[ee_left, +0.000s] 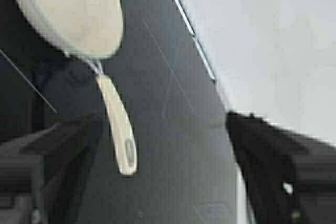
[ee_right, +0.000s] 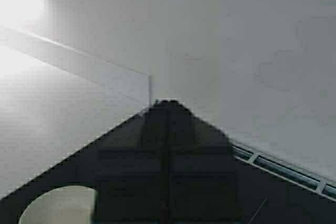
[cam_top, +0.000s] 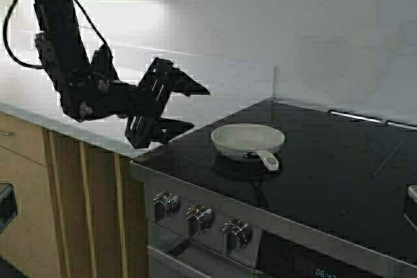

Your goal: Wash the pan

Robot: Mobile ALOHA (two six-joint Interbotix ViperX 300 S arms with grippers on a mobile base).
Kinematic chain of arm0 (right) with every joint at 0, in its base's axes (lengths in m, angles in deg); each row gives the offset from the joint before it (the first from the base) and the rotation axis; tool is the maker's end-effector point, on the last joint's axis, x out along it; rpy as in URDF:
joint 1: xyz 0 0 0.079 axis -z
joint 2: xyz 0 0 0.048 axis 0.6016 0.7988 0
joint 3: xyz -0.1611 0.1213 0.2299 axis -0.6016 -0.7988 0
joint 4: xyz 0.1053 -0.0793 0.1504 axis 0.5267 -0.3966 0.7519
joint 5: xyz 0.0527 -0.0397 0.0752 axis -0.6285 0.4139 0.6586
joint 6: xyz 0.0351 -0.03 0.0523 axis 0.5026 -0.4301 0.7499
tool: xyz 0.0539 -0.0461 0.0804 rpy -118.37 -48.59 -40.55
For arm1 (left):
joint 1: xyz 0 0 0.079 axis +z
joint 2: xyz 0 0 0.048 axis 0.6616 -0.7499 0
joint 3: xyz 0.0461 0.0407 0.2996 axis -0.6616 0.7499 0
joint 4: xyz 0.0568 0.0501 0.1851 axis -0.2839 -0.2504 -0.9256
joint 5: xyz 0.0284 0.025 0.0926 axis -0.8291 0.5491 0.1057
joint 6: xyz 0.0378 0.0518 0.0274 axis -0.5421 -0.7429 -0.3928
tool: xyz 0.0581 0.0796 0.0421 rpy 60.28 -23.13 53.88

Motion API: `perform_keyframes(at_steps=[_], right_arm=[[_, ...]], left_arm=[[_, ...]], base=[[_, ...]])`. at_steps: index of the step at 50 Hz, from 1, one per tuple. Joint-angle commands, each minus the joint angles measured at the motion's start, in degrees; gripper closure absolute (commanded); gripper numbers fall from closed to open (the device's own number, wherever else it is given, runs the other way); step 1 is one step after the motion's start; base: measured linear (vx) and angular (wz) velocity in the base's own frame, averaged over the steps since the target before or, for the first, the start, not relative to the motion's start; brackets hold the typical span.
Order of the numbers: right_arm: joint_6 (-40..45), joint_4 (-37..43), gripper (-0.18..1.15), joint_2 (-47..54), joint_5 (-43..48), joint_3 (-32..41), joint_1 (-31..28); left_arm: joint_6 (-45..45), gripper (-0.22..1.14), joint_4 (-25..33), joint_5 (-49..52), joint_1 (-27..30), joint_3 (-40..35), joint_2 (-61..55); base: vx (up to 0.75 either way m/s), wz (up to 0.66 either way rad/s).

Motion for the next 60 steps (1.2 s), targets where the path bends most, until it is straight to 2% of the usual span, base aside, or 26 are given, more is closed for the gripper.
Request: perform_keyframes(at_steps=[1, 22, 40, 60], right_arm=[[-0.09, 0.0, 0.91, 0.44, 0.18, 0.62, -0.18], [-0.09, 0.0, 0.91, 1.05, 0.18, 0.53, -0.09], [0.0, 0.0, 0.91, 1.23, 0.18, 0.44, -0.18], [-0.09, 0.0, 0.91, 1.49, 0.18, 0.44, -0.18]], left_arm=[[2.81, -0.1, -0.09, -2.37, -1.67, -3.78, -3.16], [9.23, -0.1, 2.37, -2.11, -6.77, -13.01, -12.04], [13.89, -0.1, 4.13, -1.14, -7.82, -19.16, -16.52], [16.35, -0.1, 5.71, 5.27, -10.37, -28.56, -20.83]], base=[[0.0, 0.0], [0.0, 0.0], [0.0, 0.0], [0.0, 0.0]])
